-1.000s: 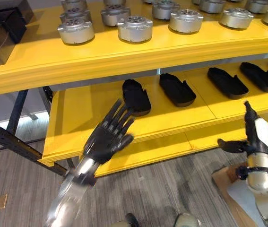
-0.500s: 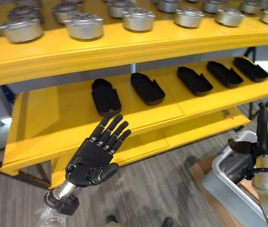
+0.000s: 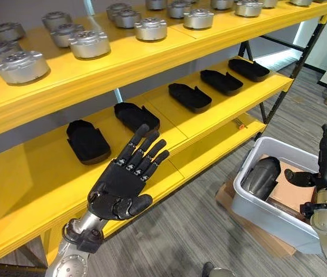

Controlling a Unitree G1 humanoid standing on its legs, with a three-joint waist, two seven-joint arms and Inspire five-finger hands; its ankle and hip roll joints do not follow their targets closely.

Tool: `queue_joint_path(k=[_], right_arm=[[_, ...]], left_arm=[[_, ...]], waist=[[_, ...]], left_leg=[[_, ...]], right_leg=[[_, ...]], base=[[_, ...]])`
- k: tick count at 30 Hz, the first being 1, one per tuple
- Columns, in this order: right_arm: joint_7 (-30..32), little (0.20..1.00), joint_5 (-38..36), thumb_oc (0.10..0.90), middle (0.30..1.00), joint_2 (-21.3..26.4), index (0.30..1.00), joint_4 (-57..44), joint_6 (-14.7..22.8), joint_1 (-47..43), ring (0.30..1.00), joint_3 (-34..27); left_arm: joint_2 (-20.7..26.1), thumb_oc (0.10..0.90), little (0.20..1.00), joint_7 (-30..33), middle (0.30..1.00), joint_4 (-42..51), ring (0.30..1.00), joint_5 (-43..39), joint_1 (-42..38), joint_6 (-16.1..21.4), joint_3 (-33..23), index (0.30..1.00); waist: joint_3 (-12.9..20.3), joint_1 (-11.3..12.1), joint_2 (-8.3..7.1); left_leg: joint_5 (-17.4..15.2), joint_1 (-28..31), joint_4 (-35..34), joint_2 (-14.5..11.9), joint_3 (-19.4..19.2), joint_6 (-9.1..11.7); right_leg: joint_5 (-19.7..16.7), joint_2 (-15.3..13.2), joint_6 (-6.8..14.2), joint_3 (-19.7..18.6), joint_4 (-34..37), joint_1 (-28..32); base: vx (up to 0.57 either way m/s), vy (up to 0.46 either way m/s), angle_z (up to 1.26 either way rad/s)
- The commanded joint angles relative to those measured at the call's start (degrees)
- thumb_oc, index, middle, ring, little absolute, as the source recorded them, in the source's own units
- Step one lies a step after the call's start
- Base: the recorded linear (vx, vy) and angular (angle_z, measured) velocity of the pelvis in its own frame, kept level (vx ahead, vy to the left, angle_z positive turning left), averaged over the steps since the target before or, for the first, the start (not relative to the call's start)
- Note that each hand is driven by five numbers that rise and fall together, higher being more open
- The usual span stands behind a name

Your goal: Move parts from the plastic box to the shelf.

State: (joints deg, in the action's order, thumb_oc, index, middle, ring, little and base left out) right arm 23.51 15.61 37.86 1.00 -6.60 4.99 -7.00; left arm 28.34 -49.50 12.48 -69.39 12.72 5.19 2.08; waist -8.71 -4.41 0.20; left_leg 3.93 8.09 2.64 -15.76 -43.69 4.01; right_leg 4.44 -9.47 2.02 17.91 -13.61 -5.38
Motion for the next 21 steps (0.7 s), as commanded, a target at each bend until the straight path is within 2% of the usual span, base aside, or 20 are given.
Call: queue_joint_path(k=[1, 3, 7, 9, 12, 13, 15, 16, 17, 18, 19, 21], right_arm=[[4.6, 1.0, 2.6, 0.9, 1.0, 2.8, 1.0, -3.1, 5.2, -4.2, 1.0, -1.5], [4.8, 1.0, 2.4, 0.9, 1.0, 2.8, 1.0, -3.0, 5.8, -3.8, 1.0, -1.3], [6.1, 1.0, 1.9, 0.9, 1.0, 3.0, 1.0, -4.5, 11.5, -3.9, 1.0, 0.2], [5.7, 1.0, 1.6, 0.9, 1.0, 2.9, 1.0, -5.5, 11.8, -3.9, 1.0, 1.2], [4.0, 1.0, 0.2, 0.9, 1.0, 3.0, 1.0, -6.0, 11.3, -4.5, 1.0, 2.8], [3.8, 1.0, 0.0, 0.9, 1.0, 3.0, 1.0, -5.8, 11.6, -4.9, 1.0, 3.6], [3.7, 1.0, -0.8, 0.9, 1.0, 2.4, 1.0, -5.4, 12.6, -5.9, 1.0, 5.6], [3.6, 1.0, -0.7, 0.9, 1.0, 2.3, 1.0, -5.3, 12.8, -6.1, 1.0, 6.0], [3.4, 1.0, -0.5, 0.9, 1.0, 1.8, 1.0, -5.0, 13.2, -6.8, 1.0, 7.0], [3.5, 1.0, -0.7, 0.9, 1.0, 1.6, 1.0, -4.8, 13.3, -7.0, 1.0, 7.4], [3.2, 1.0, -1.4, 0.9, 1.0, 1.4, 1.0, -5.0, 13.6, -7.2, 1.0, 7.6], [3.2, 1.0, -1.8, 0.9, 1.0, 1.1, 1.0, -5.9, 12.1, -7.0, 1.0, 7.5]], left_arm=[[0.8, 0.9, 1.0, -3.4, 1.0, 7.6, 1.0, -1.6, -3.9, 3.4, -0.5, 1.0], [0.6, 0.9, 1.0, -3.1, 1.0, 8.0, 1.0, -1.8, -4.5, 3.2, 0.1, 1.0], [0.0, 0.9, 1.0, -1.5, 1.0, 7.7, 1.0, 0.3, -7.0, 3.7, 2.3, 1.0], [-0.4, 0.9, 1.0, -0.5, 1.0, 7.7, 1.0, 0.9, -8.0, 4.3, 3.5, 1.0], [-1.0, 0.9, 1.0, 1.7, 1.0, 7.4, 1.0, 2.2, -9.5, 5.8, 4.7, 1.0], [-1.2, 0.9, 1.0, 2.4, 1.0, 7.0, 1.0, 2.7, -10.2, 6.4, 5.2, 1.0], [-2.0, 0.9, 1.0, 4.5, 1.0, 6.2, 1.0, 3.5, -10.9, 7.6, 5.9, 1.0], [-2.1, 0.9, 1.0, 4.9, 1.0, 6.1, 1.0, 3.7, -10.9, 7.6, 6.0, 1.0], [-2.7, 0.9, 1.0, 6.4, 1.0, 5.8, 1.0, 5.4, -10.8, 7.0, 6.0, 1.0], [-2.8, 0.9, 1.0, 7.1, 1.0, 5.6, 1.0, 6.7, -10.8, 6.6, 5.9, 1.0], [-2.6, 0.9, 1.0, 9.0, 1.0, 5.2, 1.0, 8.4, -10.6, 5.1, 5.8, 1.0], [-2.0, 0.9, 1.0, 9.3, 1.0, 3.7, 1.0, 10.1, -10.6, 2.7, 6.3, 1.0]], waist=[[0.5, -0.8, -2.38], [0.4, -1.4, -2.44], [0.4, -2.8, -2.33], [0.5, -3.2, -2.25], [0.7, -3.7, -2.21], [0.7, -3.6, -2.13], [0.6, -2.5, -1.96], [0.6, -2.3, -1.97], [0.5, -1.3, -1.97], [0.4, -1.0, -2.09], [0.4, -0.3, -2.06], [0.4, -0.2, -1.9]], left_leg=[[2.4, -1.2, 3.2, -4.6, 3.8, 4.6], [2.7, -1.1, 3.5, -4.9, 3.6, 4.8], [4.3, -0.7, 5.0, -6.8, 2.7, 5.9], [5.5, -0.5, 6.0, -7.8, 2.5, 6.8], [4.7, 0.1, 8.5, -8.1, 3.2, 7.0], [4.1, 0.0, 9.6, -7.7, 4.5, 7.0], [3.1, -1.9, 12.6, -5.6, 10.4, 6.6], [2.4, -2.5, 13.3, -4.9, 12.0, 6.2], [-0.8, -4.4, 15.0, -1.7, 17.1, 4.4], [-1.1, -5.2, 15.1, -0.5, 17.4, 2.9], [-3.6, -6.7, 15.2, 2.6, 19.9, 1.2], [-5.9, -7.5, 13.4, 4.9, 20.0, 0.0]], right_leg=[[1.6, 1.7, 0.5, 6.0, 6.5, 10.9], [2.0, 2.1, 0.2, 5.6, 6.2, 10.7], [3.4, 3.8, -1.0, 4.3, 5.1, 10.0], [3.7, 4.5, -1.5, 3.9, 5.3, 9.9], [4.0, 5.2, -2.3, 3.2, 5.4, 9.2], [4.1, 5.6, -2.6, 2.6, 5.4, 8.9], [3.9, 6.3, -3.0, 0.2, 5.7, 8.9], [3.8, 6.3, -3.0, -0.4, 5.7, 8.8], [3.6, 6.2, -2.9, -2.5, 5.8, 8.7], [2.5, 6.1, -3.2, -2.6, 6.0, 8.3], [2.2, 5.9, -2.8, -4.0, 6.2, 8.2], [2.1, 5.7, -2.1, -4.5, 6.6, 8.5]], base=[[0.09, -0.153, -0.27], [0.09, -0.153, -0.29], [0.12, -0.222, -0.21], [0.11, -0.249, -0.45], [0.06, -0.16, -0.52], [0.07, -0.101, -0.43], [0.08, -0.092, -0.47], [0.08, -0.032, -0.8], [0.01, -0.023, -0.91], [0.04, -0.012, -1.23], [0.01, -0.002, -0.91], [0.1, 0.032, -0.64]])
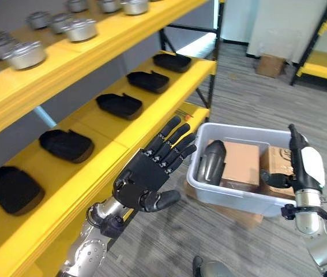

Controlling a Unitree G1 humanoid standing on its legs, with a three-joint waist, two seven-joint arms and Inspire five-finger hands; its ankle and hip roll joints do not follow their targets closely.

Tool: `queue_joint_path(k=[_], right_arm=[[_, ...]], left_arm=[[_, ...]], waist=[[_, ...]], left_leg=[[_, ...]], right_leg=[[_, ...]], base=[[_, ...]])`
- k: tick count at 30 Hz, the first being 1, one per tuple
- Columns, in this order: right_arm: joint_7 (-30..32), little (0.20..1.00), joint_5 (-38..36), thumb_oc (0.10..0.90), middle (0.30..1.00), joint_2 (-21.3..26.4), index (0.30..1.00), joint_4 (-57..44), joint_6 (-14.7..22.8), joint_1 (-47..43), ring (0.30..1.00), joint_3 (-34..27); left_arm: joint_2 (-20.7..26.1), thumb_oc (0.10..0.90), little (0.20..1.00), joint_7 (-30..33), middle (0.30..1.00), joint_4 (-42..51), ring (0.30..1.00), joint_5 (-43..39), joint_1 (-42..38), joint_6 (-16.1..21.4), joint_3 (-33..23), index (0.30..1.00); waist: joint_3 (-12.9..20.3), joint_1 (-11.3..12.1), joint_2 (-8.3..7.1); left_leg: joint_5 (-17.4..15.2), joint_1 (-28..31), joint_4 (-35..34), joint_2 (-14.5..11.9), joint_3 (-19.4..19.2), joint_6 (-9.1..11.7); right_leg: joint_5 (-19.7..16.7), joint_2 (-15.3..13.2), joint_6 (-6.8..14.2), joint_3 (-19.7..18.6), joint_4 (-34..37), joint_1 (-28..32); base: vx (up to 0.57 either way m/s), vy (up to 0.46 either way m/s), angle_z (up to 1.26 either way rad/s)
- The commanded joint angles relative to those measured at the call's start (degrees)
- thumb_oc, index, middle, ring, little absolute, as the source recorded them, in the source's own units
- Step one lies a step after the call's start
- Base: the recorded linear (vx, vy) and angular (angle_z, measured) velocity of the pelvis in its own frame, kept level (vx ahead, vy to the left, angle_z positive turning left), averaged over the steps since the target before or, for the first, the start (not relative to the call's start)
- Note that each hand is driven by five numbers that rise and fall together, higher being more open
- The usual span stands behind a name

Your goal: Move parts from the plastic box to the shelf.

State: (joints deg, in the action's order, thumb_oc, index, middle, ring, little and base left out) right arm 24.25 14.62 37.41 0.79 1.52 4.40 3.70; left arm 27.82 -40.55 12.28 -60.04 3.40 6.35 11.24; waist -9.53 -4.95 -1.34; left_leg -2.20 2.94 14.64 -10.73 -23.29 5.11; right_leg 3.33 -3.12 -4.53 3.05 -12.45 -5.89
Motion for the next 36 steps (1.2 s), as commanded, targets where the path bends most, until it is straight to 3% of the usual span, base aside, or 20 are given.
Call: queue_joint_path(k=[1, 3, 6, 7, 8, 12, 15, 25, 29, 32, 33, 34, 36], right_arm=[[2.5, 1.0, -0.8, 0.9, 1.0, 1.4, 1.0, -5.9, 3.7, -6.3, 1.0, -3.3], [2.6, 1.0, -0.6, 0.9, 1.0, 1.0, 1.0, -6.4, 2.4, -5.8, 1.0, -3.6], [4.2, 1.0, -0.6, 0.9, 1.0, 0.9, 1.0, -6.8, 1.7, -4.7, 1.0, -3.5], [5.2, 1.0, -0.6, 0.9, 1.0, 1.2, 1.0, -7.4, 3.3, -4.1, 1.0, -3.8], [5.7, 1.0, -0.4, 0.9, 1.0, 1.8, 1.0, -8.4, 4.5, -3.9, 1.0, -4.4], [6.0, 1.0, -1.1, 0.9, 1.0, 2.4, 1.0, -9.7, 5.8, -3.6, 1.0, -5.6], [6.6, 1.0, -2.1, 0.9, 1.0, 2.8, 1.0, -10.8, 7.2, -1.9, 1.0, -7.8], [3.7, 1.0, -3.9, 0.9, 1.0, 2.3, 1.0, -12.7, 7.8, -3.6, 1.0, -8.2], [3.2, 1.0, -3.9, 0.9, 1.0, 2.0, 1.0, -12.1, 7.1, -4.9, 1.0, -7.6], [3.6, 1.0, -3.4, 0.9, 1.0, 1.7, 1.0, -11.1, 7.3, -7.0, 1.0, -6.4], [3.7, 1.0, -2.2, 0.9, 1.0, 0.8, 1.0, -11.6, 6.3, -8.7, 1.0, -5.0], [3.5, 1.0, -1.9, 0.9, 1.0, 0.1, 1.0, -11.6, 6.1, -9.3, 1.0, -4.4], [4.9, 1.0, -1.2, 0.9, 1.0, -1.1, 1.0, -10.3, 7.9, -10.1, 1.0, -3.3]], left_arm=[[-1.4, 0.9, 1.0, -0.1, 1.0, 3.6, 1.0, 1.1, -1.3, 1.1, -2.6, 1.0], [-1.0, 0.9, 1.0, -1.3, 1.0, 3.4, 1.0, 3.0, -1.2, -0.4, -1.6, 1.0], [-0.8, 0.9, 1.0, -2.0, 1.0, 3.6, 1.0, 5.4, -0.5, -0.6, 0.0, 1.0], [-0.8, 0.9, 1.0, -2.0, 1.0, 3.5, 1.0, 6.0, 0.2, 1.0, 0.3, 1.0], [-0.4, 0.9, 1.0, -2.4, 1.0, 3.8, 1.0, 5.1, 1.0, 1.2, -0.1, 1.0], [0.3, 0.9, 1.0, -1.6, 1.0, 4.2, 1.0, 5.3, 2.0, 1.5, -0.9, 1.0], [1.1, 0.9, 1.0, -0.6, 1.0, 3.6, 1.0, 5.0, 2.2, 2.1, -0.9, 1.0], [1.6, 0.9, 1.0, 1.4, 1.0, 3.7, 1.0, 6.6, 3.2, 1.9, -1.6, 1.0], [2.1, 0.9, 1.0, 1.5, 1.0, 2.9, 1.0, 6.9, 4.1, 1.7, -2.4, 1.0], [2.6, 0.9, 1.0, -0.5, 1.0, 1.9, 1.0, 6.6, 4.4, 1.5, -3.0, 1.0], [2.6, 0.9, 1.0, -0.7, 1.0, 1.7, 1.0, 7.1, 4.2, 1.3, -3.0, 1.0], [2.5, 0.9, 1.0, -0.2, 1.0, 2.0, 1.0, 7.1, 4.0, 0.8, -3.0, 1.0], [2.5, 0.9, 1.0, 1.8, 1.0, 2.3, 1.0, 7.2, 3.3, -0.1, -2.5, 1.0]], waist=[[1.3, 0.3, -0.29], [1.2, 0.3, 0.09], [0.5, 1.5, 0.52], [0.1, 2.2, 0.52], [0.1, 2.9, 0.57], [0.5, 2.9, 0.34], [0.9, 2.4, -0.41], [1.0, 4.0, -1.49], [1.1, 4.9, -1.84], [1.0, 5.9, -2.07], [0.5, 5.9, -1.26], [0.4, 6.0, -0.92], [0.3, 6.4, -0.64]], left_leg=[[0.1, -2.4, 0.3, 0.1, -0.7, -1.2], [0.5, -2.8, -4.4, 1.1, -1.2, -1.2], [6.1, -7.1, -10.5, 0.6, 0.6, -0.2], [9.3, -9.8, -12.0, -0.5, 1.8, 0.5], [9.8, -10.3, -12.7, -0.6, 2.6, 0.4], [8.7, -9.5, -12.6, -0.8, 1.2, -0.5], [6.4, -6.7, -13.1, 0.5, -0.4, -1.8], [1.8, -5.3, -11.0, 3.6, 1.2, -4.1], [-0.2, -4.8, -10.1, 5.1, 1.4, -5.5], [-1.2, -4.1, -10.8, 6.4, 1.0, -7.2], [-1.8, -2.4, -11.8, 6.8, 1.3, -8.5], [-2.1, -1.6, -12.0, 6.7, 1.6, -8.9], [-2.7, -0.5, -11.6, 6.1, 2.1, -8.6]], right_leg=[[3.2, -0.6, 4.6, 10.5, 5.6, 9.1], [3.2, -0.6, 5.4, 10.6, 5.9, 9.5], [3.3, -0.3, 6.0, 9.3, 6.9, 11.3], [3.7, -0.3, 6.3, 8.8, 7.2, 12.6], [4.6, 0.0, 6.4, 8.6, 6.5, 13.2], [6.1, -0.2, 6.7, 8.9, 5.4, 14.1], [6.7, -0.4, 7.0, 9.3, 5.0, 14.8], [7.8, 1.1, 6.6, 10.0, 1.9, 11.6], [8.5, 1.5, 6.8, 11.3, -1.6, 10.5], [5.7, 1.3, 9.2, 13.4, -10.1, 7.5], [1.4, 0.0, 12.8, 13.4, -22.1, 1.5], [0.5, -1.7, 13.7, 13.5, -25.4, -0.9], [0.6, -6.8, 12.8, 13.8, -24.8, -1.9]], base=[[0.12, 0.075, -0.16], [0.11, 0.087, 0.18], [0.16, 0.098, 0.14], [0.26, 0.181, -0.09], [0.25, 0.179, -0.19], [0.16, 0.142, -0.59], [0.14, 0.136, -0.55], [0.11, 0.113, -0.05], [0.05, 0.08, 0.08], [0.0, 0.089, -0.04], [-0.01, 0.088, -0.12], [0.01, 0.006, -0.1], [0.05, -0.165, -0.03]])
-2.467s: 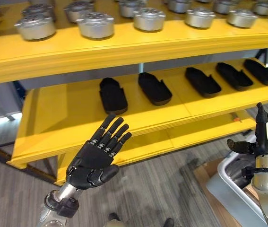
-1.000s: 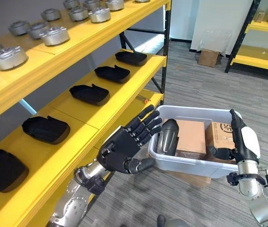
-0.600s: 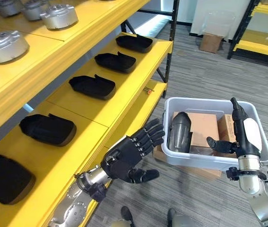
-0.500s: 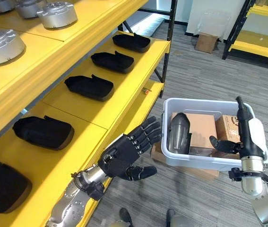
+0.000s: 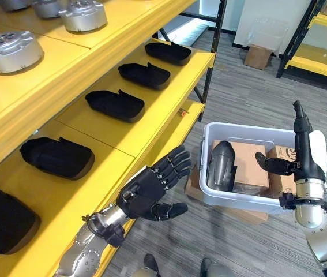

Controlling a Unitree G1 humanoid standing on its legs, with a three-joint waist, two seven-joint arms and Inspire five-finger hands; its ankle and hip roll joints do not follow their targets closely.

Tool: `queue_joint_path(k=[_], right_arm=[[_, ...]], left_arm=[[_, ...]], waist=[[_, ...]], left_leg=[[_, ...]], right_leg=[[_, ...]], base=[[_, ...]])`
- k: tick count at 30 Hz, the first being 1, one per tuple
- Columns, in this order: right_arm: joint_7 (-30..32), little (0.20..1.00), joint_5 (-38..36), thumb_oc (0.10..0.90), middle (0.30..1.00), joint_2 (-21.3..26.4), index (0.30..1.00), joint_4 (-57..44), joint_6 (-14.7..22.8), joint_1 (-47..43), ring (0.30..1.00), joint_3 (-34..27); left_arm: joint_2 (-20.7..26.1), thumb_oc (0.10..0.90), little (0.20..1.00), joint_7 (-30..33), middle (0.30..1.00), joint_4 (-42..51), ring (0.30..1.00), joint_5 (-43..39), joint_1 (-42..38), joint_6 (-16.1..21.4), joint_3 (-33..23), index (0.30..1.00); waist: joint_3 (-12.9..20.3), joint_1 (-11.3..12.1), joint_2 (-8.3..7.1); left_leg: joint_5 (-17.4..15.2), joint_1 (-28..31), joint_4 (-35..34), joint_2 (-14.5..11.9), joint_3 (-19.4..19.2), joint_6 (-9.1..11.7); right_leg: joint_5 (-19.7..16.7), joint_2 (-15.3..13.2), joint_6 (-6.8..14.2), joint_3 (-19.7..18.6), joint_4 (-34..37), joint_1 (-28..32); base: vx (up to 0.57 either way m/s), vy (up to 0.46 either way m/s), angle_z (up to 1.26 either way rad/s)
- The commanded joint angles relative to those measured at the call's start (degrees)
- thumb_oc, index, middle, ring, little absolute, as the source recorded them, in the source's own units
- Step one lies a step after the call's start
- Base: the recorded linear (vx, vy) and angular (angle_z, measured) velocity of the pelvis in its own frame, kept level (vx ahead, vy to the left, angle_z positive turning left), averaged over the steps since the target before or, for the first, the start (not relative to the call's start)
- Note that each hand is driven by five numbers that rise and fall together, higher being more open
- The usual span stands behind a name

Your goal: Move parts from the plastic box to the shelf.

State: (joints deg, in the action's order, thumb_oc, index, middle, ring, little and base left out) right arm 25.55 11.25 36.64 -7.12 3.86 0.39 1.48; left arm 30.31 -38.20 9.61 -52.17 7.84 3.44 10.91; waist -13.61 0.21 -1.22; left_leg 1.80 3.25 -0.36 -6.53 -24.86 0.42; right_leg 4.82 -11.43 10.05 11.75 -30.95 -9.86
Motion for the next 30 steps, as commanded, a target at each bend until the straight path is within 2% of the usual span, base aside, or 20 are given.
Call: queue_joint_path(k=[1, 3, 4, 5, 6, 7, 8, 11, 14, 21, 25, 27, 30], right_arm=[[4.2, 1.0, 2.7, 0.9, 1.0, -0.5, 1.0, -2.2, 6.1, -6.2, 1.0, -1.1], [6.4, 1.0, 2.8, 0.9, 1.0, -1.1, 1.0, -2.0, 8.4, -6.0, 1.0, -1.7], [6.4, 1.0, 2.7, 0.9, 1.0, -1.3, 1.0, -2.3, 8.7, -5.9, 1.0, -1.9], [5.5, 1.0, 3.6, 0.9, 1.0, -2.0, 1.0, -3.8, 9.3, -5.8, 1.0, -2.2], [4.7, 1.0, 4.0, 0.9, 1.0, -2.3, 1.0, -4.7, 9.0, -6.0, 1.0, -2.0], [3.9, 1.0, 3.8, 0.9, 1.0, -2.2, 1.0, -5.1, 8.9, -6.3, 1.0, -1.8], [2.3, 1.0, 3.3, 0.9, 1.0, -1.9, 1.0, -5.3, 9.0, -6.7, 1.0, -1.7], [-0.1, 1.0, 2.7, 0.9, 1.0, 0.4, 1.0, -5.9, 10.4, -7.8, 1.0, -1.9], [-0.6, 1.0, 3.2, 0.9, 1.0, 2.9, 1.0, -6.4, 10.0, -10.2, 1.0, -0.9], [-0.7, 1.0, 9.1, 0.9, 1.0, 7.8, 1.0, -4.5, 10.6, -18.7, 1.0, 1.5], [0.0, 1.0, 15.0, 0.9, 1.0, 10.9, 1.0, -3.7, 13.1, -23.1, 1.0, 2.5], [0.0, 1.0, 15.0, 0.9, 1.0, 10.9, 1.0, -3.6, 13.2, -23.2, 1.0, 2.5], [-1.3, 1.0, 23.8, 0.9, 1.0, 17.0, 1.0, 0.6, 20.1, -30.6, 1.0, 4.7]], left_arm=[[0.1, 0.9, 1.0, -0.2, 1.0, 5.0, 1.0, -0.5, -1.4, 2.7, -2.1, 1.0], [0.7, 0.9, 1.0, 1.0, 1.0, 5.0, 1.0, -0.5, -2.9, 2.2, -1.3, 1.0], [0.8, 0.9, 1.0, 1.1, 1.0, 5.0, 1.0, -0.6, -3.2, 2.3, -1.0, 1.0], [1.1, 0.9, 1.0, 1.8, 1.0, 5.2, 1.0, -0.9, -3.4, 2.8, -0.7, 1.0], [1.3, 0.9, 1.0, 2.5, 1.0, 5.3, 1.0, -1.1, -3.1, 3.3, -0.8, 1.0], [1.5, 0.9, 1.0, 2.8, 1.0, 5.1, 1.0, -1.5, -2.7, 3.6, -1.1, 1.0], [1.6, 0.9, 1.0, 2.7, 1.0, 4.6, 1.0, -2.5, -2.0, 4.2, -1.6, 1.0], [0.5, 0.9, 1.0, 0.6, 1.0, 4.5, 1.0, -4.7, -0.5, 3.7, -2.6, 1.0], [0.0, 0.9, 1.0, -1.0, 1.0, 5.1, 1.0, -3.2, 0.5, 3.2, -2.3, 1.0], [0.8, 0.9, 1.0, -1.3, 1.0, 5.5, 1.0, -4.2, 0.4, 2.4, -1.3, 1.0], [1.7, 0.9, 1.0, -1.9, 1.0, 4.7, 1.0, -4.4, 0.6, 2.1, -0.8, 1.0], [1.7, 0.9, 1.0, -1.9, 1.0, 4.7, 1.0, -4.4, 0.5, 2.1, -0.8, 1.0], [3.6, 0.9, 1.0, -3.3, 1.0, 3.6, 1.0, -6.0, 0.6, 0.7, 0.4, 1.0]], waist=[[4.3, 1.3, -0.74], [3.8, 0.9, -0.72], [3.7, 0.7, -0.71], [3.4, 0.2, -0.78], [3.1, 0.3, -0.7], [3.1, 0.6, -0.72], [3.3, 1.4, -0.65], [3.8, 3.0, -0.39], [4.1, 3.9, -0.3], [3.9, 4.5, 0.21], [3.7, 4.7, 0.34], [3.8, 4.7, 0.43], [2.8, 5.9, 0.59]], left_leg=[[-6.7, -0.9, 3.7, 1.6, 4.0, -3.7], [-6.8, -1.2, 4.8, 0.4, 6.9, -2.4], [-6.8, -1.2, 5.0, 0.1, 7.6, -2.0], [-7.1, -0.7, 5.0, -1.1, 8.2, -1.2], [-7.5, 0.0, 4.9, -2.1, 8.1, -0.5], [-7.5, 0.2, 5.1, -3.0, 7.7, 0.2], [-6.9, 0.4, 5.5, -4.8, 7.2, 1.5], [-3.9, 0.5, 4.5, -7.8, 5.3, 4.2], [-1.0, -0.2, 3.6, -10.8, 5.1, 6.1], [2.4, -0.5, 1.9, -14.5, 6.5, 7.8], [2.3, -0.5, 2.6, -15.2, 6.9, 8.2], [2.5, -0.8, 2.6, -15.3, 7.0, 8.1], [2.1, -2.4, 5.1, -15.5, 8.8, 8.4]], right_leg=[[-0.9, 0.8, -2.0, 4.9, -5.0, 2.4], [-3.2, -2.3, -2.2, 1.9, 5.1, 4.6], [-5.0, -3.7, -1.7, 0.7, 7.5, 4.8], [-12.3, -8.0, 0.1, -2.1, 11.8, 3.6], [-14.1, -9.6, 1.0, -2.5, 12.4, 2.9], [-12.0, -9.7, 1.3, -1.9, 14.1, 3.7], [-9.1, -9.5, 1.3, 0.6, 17.1, 6.3], [-6.0, -7.6, 0.6, 6.4, 21.3, 10.2], [-2.8, -5.4, -0.5, 9.1, 21.9, 11.7], [0.0, -2.6, -3.7, 10.0, 20.8, 12.4], [1.5, -1.8, -4.6, 9.8, 18.7, 12.0], [1.3, -1.7, -4.8, 9.9, 18.8, 11.8], [3.2, -1.1, -5.8, 10.2, 14.5, 10.2]], base=[[0.05, -0.323, 0.06], [0.05, -0.417, 0.14], [0.07, -0.518, 0.34], [0.07, -0.472, 0.41], [0.08, -0.474, 0.45], [0.12, -0.387, 0.26], [0.14, -0.392, 0.12], [0.11, -0.341, -0.01], [0.08, -0.237, -0.12], [0.07, -0.111, 0.01], [0.07, -0.042, 0.14], [0.06, -0.026, 0.08], [0.17, -0.065, 0.08]])
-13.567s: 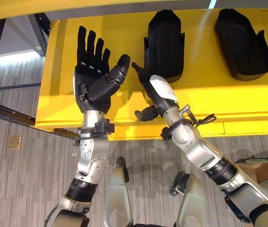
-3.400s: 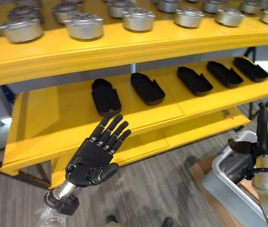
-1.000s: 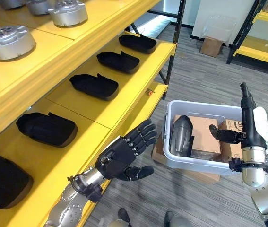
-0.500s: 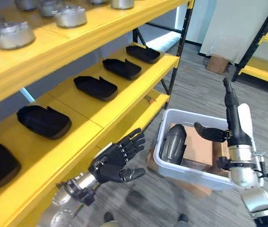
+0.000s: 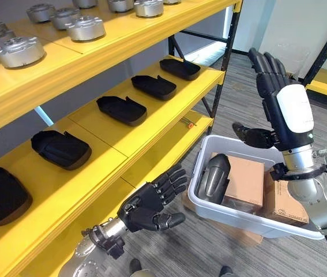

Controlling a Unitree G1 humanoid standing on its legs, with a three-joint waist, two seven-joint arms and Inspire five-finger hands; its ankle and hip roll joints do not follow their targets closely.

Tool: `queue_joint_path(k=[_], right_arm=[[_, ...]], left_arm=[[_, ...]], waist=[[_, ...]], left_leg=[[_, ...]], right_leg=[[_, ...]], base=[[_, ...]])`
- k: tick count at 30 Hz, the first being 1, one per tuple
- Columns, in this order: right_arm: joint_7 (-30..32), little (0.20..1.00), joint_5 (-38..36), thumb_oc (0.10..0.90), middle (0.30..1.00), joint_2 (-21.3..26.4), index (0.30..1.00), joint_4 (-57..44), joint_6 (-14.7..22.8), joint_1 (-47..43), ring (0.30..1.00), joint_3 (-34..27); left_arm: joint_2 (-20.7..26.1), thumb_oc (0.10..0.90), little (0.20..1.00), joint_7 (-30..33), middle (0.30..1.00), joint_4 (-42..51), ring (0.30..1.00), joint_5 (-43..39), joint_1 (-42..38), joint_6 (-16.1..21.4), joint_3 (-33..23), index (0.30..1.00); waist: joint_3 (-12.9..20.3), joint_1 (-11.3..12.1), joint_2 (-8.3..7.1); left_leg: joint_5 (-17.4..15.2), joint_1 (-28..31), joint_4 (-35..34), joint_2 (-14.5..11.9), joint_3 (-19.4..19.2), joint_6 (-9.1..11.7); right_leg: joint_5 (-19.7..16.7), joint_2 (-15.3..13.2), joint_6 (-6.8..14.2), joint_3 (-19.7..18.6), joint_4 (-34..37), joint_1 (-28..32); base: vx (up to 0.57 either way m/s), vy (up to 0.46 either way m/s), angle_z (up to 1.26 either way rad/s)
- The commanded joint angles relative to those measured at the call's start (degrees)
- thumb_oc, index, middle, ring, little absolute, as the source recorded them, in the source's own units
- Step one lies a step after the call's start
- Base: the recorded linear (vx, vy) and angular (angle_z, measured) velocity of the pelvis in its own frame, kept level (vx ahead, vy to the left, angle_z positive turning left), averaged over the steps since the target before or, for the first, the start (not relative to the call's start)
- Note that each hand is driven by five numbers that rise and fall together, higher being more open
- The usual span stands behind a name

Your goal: Move parts from the plastic box to the shelf.

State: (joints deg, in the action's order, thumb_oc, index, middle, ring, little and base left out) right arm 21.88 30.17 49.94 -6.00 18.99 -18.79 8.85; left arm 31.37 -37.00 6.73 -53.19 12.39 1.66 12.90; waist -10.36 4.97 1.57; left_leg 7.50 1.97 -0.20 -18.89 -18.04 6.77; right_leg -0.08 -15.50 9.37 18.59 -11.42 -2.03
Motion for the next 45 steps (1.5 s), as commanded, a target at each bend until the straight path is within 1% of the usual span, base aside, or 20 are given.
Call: queue_joint_path(k=[1, 4, 8, 9, 10, 13, 17, 20, 23, 24, 27, 31, 32, 33, 34, 36, 38, 41, 42, 45], right_arm=[[2.4, 1.0, 6.0, 0.9, 1.0, 4.3, 1.0, -0.2, 5.9, -12.0, 1.0, -2.4], [4.3, 1.0, 11.7, 0.9, 1.0, 9.3, 1.0, 2.4, 9.5, -16.4, 1.0, 0.1], [4.7, 1.0, 13.7, 0.9, 1.0, 11.7, 1.0, 4.5, 10.9, -19.5, 1.0, 2.3], [4.8, 1.0, 16.2, 0.9, 1.0, 13.3, 1.0, 5.9, 13.0, -21.5, 1.0, 4.0], [4.9, 1.0, 17.3, 0.9, 1.0, 13.7, 1.0, 6.1, 13.5, -22.0, 1.0, 4.5], [5.5, 1.0, 17.5, 0.9, 1.0, 16.8, 1.0, 8.1, 13.8, -24.6, 1.0, 8.5], [5.7, 1.0, 17.3, 0.9, 1.0, 18.3, 1.0, 9.7, 13.3, -27.2, 1.0, 11.7], [5.5, 1.0, 17.3, 0.9, 1.0, 19.4, 1.0, 10.4, 12.5, -27.8, 1.0, 13.0], [2.5, 1.0, 13.8, 0.9, 1.0, 20.2, 1.0, 10.5, 10.6, -29.0, 1.0, 14.1], [1.2, 1.0, 12.9, 0.9, 1.0, 20.4, 1.0, 10.7, 11.0, -29.1, 1.0, 14.3], [1.5, 1.0, 13.9, 0.9, 1.0, 21.4, 1.0, 9.2, 11.4, -28.8, 1.0, 14.3], [2.7, 1.0, 14.5, 0.9, 1.0, 21.8, 1.0, 6.8, 7.4, -27.5, 1.0, 12.8], [4.5, 1.0, 15.3, 0.9, 1.0, 21.9, 1.0, 6.9, 5.6, -27.5, 1.0, 12.6], [7.4, 1.0, 15.6, 0.9, 1.0, 21.8, 1.0, 7.3, 2.2, -27.3, 1.0, 11.8], [7.2, 1.0, 14.3, 0.9, 1.0, 21.3, 1.0, 7.9, -1.1, -27.4, 1.0, 10.7], [7.1, 1.0, 12.3, 0.9, 1.0, 20.4, 1.0, 9.4, -2.4, -26.7, 1.0, 8.5], [7.1, 1.0, 13.5, 0.9, 1.0, 19.9, 1.0, 9.9, -2.5, -25.6, 1.0, 7.1], [7.1, 1.0, 15.0, 0.9, 1.0, 20.0, 1.0, 9.6, -2.7, -25.1, 1.0, 6.7], [7.2, 1.0, 15.3, 0.9, 1.0, 20.3, 1.0, 9.3, -3.7, -25.0, 1.0, 6.7], [6.6, 1.0, 13.8, 0.9, 1.0, 21.1, 1.0, 9.1, -4.8, -25.4, 1.0, 7.1]], left_arm=[[2.7, 0.9, 1.0, -4.8, 1.0, 6.4, 1.0, -4.8, -3.9, 2.2, -1.5, 1.0], [4.1, 0.9, 1.0, -6.2, 1.0, 6.1, 1.0, -5.4, -3.6, 2.0, -1.3, 1.0], [4.8, 0.9, 1.0, -7.9, 1.0, 5.7, 1.0, -6.5, -4.1, 2.0, -1.5, 1.0], [5.4, 0.9, 1.0, -9.2, 1.0, 5.5, 1.0, -6.6, -4.5, 2.7, -1.2, 1.0], [5.5, 0.9, 1.0, -9.5, 1.0, 5.5, 1.0, -6.5, -4.6, 2.8, -1.2, 1.0], [5.9, 0.9, 1.0, -10.0, 1.0, 4.8, 1.0, -6.5, -5.7, 4.0, 0.1, 1.0], [6.3, 0.9, 1.0, -10.4, 1.0, 4.5, 1.0, -6.4, -6.9, 4.9, 1.9, 1.0], [6.8, 0.9, 1.0, -9.9, 1.0, 4.4, 1.0, -6.7, -7.7, 6.1, 2.7, 1.0], [7.3, 0.9, 1.0, -8.8, 1.0, 4.5, 1.0, -7.0, -8.8, 7.6, 3.4, 1.0], [7.3, 0.9, 1.0, -9.3, 1.0, 4.6, 1.0, -7.9, -9.1, 8.0, 3.7, 1.0], [7.3, 0.9, 1.0, -10.0, 1.0, 4.7, 1.0, -9.9, -9.7, 8.0, 4.0, 1.0], [6.9, 0.9, 1.0, -9.2, 1.0, 5.2, 1.0, -9.6, -10.8, 8.2, 5.1, 1.0], [6.9, 0.9, 1.0, -8.9, 1.0, 5.4, 1.0, -9.2, -11.2, 8.5, 5.5, 1.0], [6.7, 0.9, 1.0, -8.6, 1.0, 5.4, 1.0, -8.9, -11.7, 8.7, 6.0, 1.0], [6.7, 0.9, 1.0, -7.8, 1.0, 6.0, 1.0, -8.9, -12.1, 8.9, 6.6, 1.0], [6.6, 0.9, 1.0, -6.8, 1.0, 6.7, 1.0, -8.6, -12.7, 9.1, 6.9, 1.0], [6.5, 0.9, 1.0, -6.0, 1.0, 7.1, 1.0, -8.3, -13.4, 8.9, 7.1, 1.0], [6.3, 0.9, 1.0, -5.4, 1.0, 7.2, 1.0, -8.3, -14.0, 9.1, 7.4, 1.0], [6.3, 0.9, 1.0, -5.0, 1.0, 7.4, 1.0, -8.2, -14.2, 9.3, 7.5, 1.0], [6.7, 0.9, 1.0, -5.0, 1.0, 7.3, 1.0, -8.2, -14.5, 10.4, 7.8, 1.0]], waist=[[-0.7, 1.3, -2.2], [-2.2, 2.5, -1.82], [-4.0, 3.1, -1.36], [-5.4, 3.4, -1.05], [-5.8, 3.4, -0.98], [-8.0, 3.6, -0.66], [-10.1, 3.3, -0.68], [-11.8, 3.1, -0.72], [-13.3, 2.6, -0.69], [-13.9, 2.3, -0.66], [-15.1, 1.6, -0.65], [-16.6, 0.6, -0.72], [-16.9, 0.5, -0.81], [-17.2, 0.1, -0.87], [-17.6, -0.3, -0.81], [-18.1, -0.9, -0.7], [-18.6, -1.3, -0.57], [-18.8, -1.7, -0.45], [-19.0, -1.9, -0.35], [-19.2, -2.3, -0.13]], left_leg=[[-3.8, -1.2, 5.2, -3.0, 2.2, 2.2], [-3.8, -3.4, 6.1, -2.7, 3.6, 2.2], [-3.5, -5.1, 6.2, -2.5, 4.5, 2.1], [-3.4, -6.2, 6.2, -2.3, 5.0, 2.0], [-3.4, -6.5, 6.3, -2.3, 5.2, 2.0], [-2.8, -8.1, 6.3, -2.3, 5.9, 1.9], [-2.4, -10.1, 7.0, -2.6, 6.3, 1.8], [-2.3, -11.8, 7.7, -3.0, 6.5, 1.7], [-2.3, -13.5, 8.4, -3.2, 6.7, 1.7], [-2.4, -14.2, 8.8, -3.2, 6.7, 1.7], [-2.5, -15.5, 9.6, -3.5, 6.4, 1.7], [-2.9, -17.0, 10.9, -3.9, 6.0, 1.6], [-3.0, -17.4, 11.2, -4.0, 5.8, 1.6], [-3.1, -17.7, 11.4, -4.2, 5.6, 1.5], [-3.2, -18.1, 11.6, -4.3, 5.3, 1.5], [-3.4, -18.7, 11.8, -4.3, 5.1, 1.5], [-3.5, -18.9, 11.9, -4.4, 4.8, 1.5], [-3.6, -19.1, 12.2, -4.5, 4.5, 1.5], [-3.7, -19.1, 12.2, -4.6, 4.3, 1.5], [-4.0, -19.2, 12.9, -4.8, 3.8, 1.5]], right_leg=[[8.5, 3.0, -5.1, 3.3, -5.6, 2.1], [9.0, 2.6, -4.8, 3.7, -8.3, -0.6], [9.1, 2.1, -4.6, 3.9, -10.0, -2.6], [9.2, 1.8, -4.5, 3.9, -11.0, -4.0], [9.2, 1.7, -4.4, 3.8, -11.3, -4.4], [9.3, 1.5, -4.5, 3.7, -12.9, -6.2], [9.5, 1.4, -4.6, 3.3, -15.0, -8.8], [9.7, 1.4, -4.8, 3.0, -16.5, -10.8], [9.8, 1.4, -4.9, 2.4, -17.8, -12.9], [9.9, 1.5, -5.0, 2.1, -18.2, -13.7], [9.8, 1.6, -5.1, 1.4, -18.8, -15.3], [9.7, 1.6, -5.1, 0.5, -19.8, -17.4], [9.7, 1.7, -5.2, 0.3, -19.8, -17.8], [9.6, 1.8, -5.2, 0.2, -19.8, -18.3], [9.6, 2.0, -5.2, -0.1, -19.7, -18.8], [9.4, 2.2, -5.1, -0.4, -19.5, -19.6], [9.3, 2.2, -5.1, -0.7, -19.4, -20.0], [9.3, 2.3, -5.2, -0.9, -19.3, -20.3], [9.3, 2.4, -5.2, -0.9, -19.3, -20.4], [9.3, 2.5, -5.4, -1.1, -19.4, -20.9]], base=[[0.09, -0.049, 0.14], [0.01, -0.037, 0.15], [-0.06, -0.028, 0.12], [-0.13, -0.037, 0.06], [-0.15, -0.056, 0.16], [-0.08, -0.051, 0.14], [-0.06, -0.068, 0.04], [-0.1, -0.082, -0.03], [-0.1, -0.06, -0.05], [-0.08, -0.048, -0.05], [-0.1, -0.046, -0.04], [-0.08, -0.058, -0.08], [-0.07, -0.059, -0.08], [-0.1, -0.072, -0.05], [-0.09, -0.057, -0.05], [-0.09, -0.04, -0.06], [-0.08, -0.03, -0.1], [-0.05, -0.027, -0.11], [-0.05, -0.032, -0.07], [-0.05, -0.024, -0.05]])
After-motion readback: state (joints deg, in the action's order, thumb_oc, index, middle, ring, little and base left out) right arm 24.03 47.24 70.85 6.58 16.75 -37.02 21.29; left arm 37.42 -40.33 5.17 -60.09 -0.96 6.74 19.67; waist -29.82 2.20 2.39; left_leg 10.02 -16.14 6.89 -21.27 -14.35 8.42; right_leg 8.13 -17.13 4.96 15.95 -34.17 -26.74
